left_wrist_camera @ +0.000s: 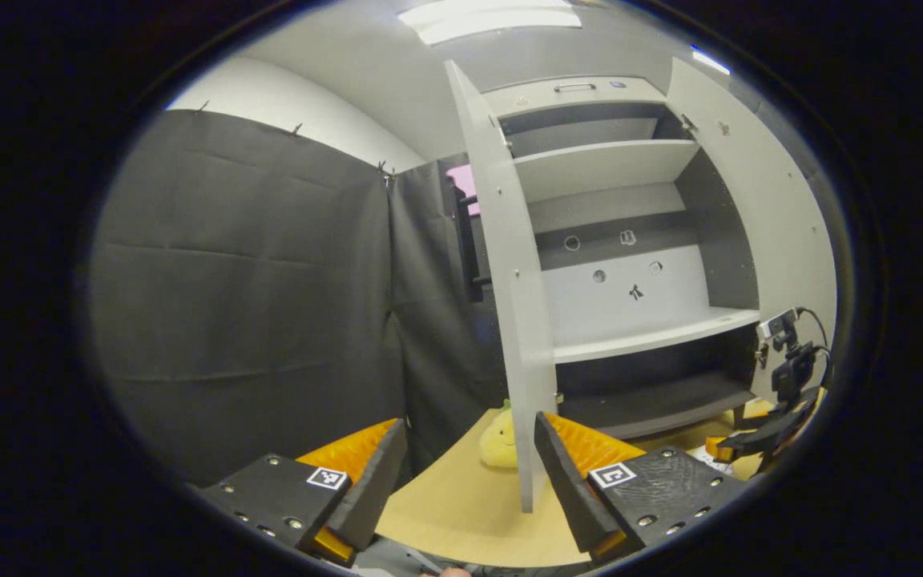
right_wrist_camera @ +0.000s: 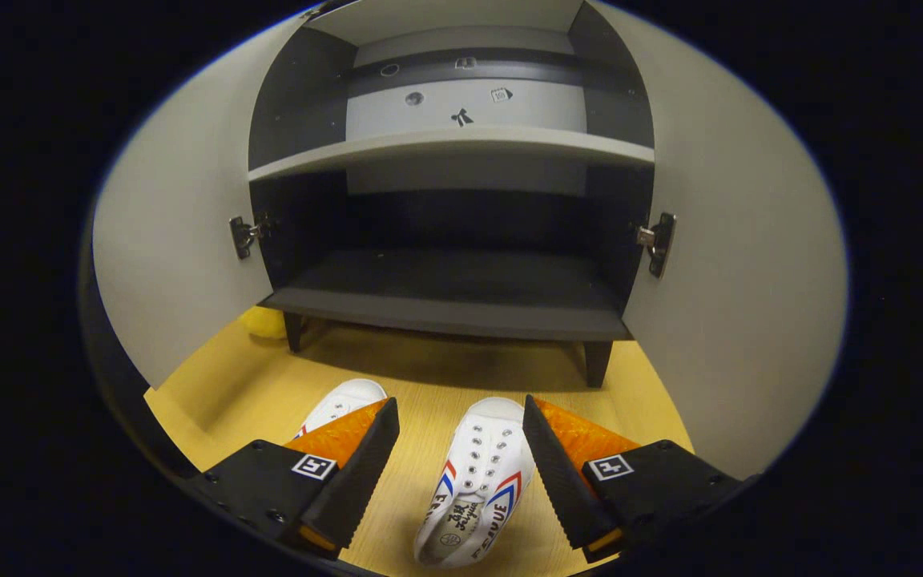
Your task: Grab one shoe with the right hand and put it into the shoe cabinet, grab the other shoe with the left hand and put it into the shoe cabinet; then close the right door with the right hand and the left door with the left hand.
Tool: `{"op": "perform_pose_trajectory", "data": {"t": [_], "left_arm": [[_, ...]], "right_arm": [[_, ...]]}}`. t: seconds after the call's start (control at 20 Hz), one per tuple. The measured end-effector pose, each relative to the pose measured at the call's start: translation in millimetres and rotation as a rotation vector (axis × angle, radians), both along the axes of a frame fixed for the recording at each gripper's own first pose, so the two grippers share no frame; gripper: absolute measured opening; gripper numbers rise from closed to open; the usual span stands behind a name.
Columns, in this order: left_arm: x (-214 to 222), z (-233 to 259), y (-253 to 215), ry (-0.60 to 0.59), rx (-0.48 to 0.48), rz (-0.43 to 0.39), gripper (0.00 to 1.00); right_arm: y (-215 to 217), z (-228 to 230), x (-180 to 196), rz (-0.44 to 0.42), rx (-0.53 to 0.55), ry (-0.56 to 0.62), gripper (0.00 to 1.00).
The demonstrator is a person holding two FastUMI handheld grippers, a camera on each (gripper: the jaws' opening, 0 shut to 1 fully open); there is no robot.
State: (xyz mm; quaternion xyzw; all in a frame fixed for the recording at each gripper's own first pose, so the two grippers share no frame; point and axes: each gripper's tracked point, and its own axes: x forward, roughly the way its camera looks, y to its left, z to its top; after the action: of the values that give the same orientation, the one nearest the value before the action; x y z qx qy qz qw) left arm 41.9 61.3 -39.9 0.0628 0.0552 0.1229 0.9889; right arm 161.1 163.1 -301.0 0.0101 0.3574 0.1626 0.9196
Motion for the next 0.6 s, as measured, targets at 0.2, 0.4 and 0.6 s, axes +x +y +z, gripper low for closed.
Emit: {"op": "perform_pose_trajectory", "data": {"t": [0.2,0.4,0.6], "left_arm": [[-1.1,-2.6,2.8,0.015,0.018,0.013,0.93],[-1.4,-2.3,4.1,0.020,0.024,0.019,0.93],[-1.5,-2.5,4.6,0.019,0.023,0.021,0.93]], "right_arm": [[9.4,-35.9,-16.1,0.000,0.027,0.154,0.97],[14.3,-54.4,-29.2,0.003,0.033,0.244,0.92],[17.0,-67.6,-36.7,0.013,0.007,0.298,0.83]]}}
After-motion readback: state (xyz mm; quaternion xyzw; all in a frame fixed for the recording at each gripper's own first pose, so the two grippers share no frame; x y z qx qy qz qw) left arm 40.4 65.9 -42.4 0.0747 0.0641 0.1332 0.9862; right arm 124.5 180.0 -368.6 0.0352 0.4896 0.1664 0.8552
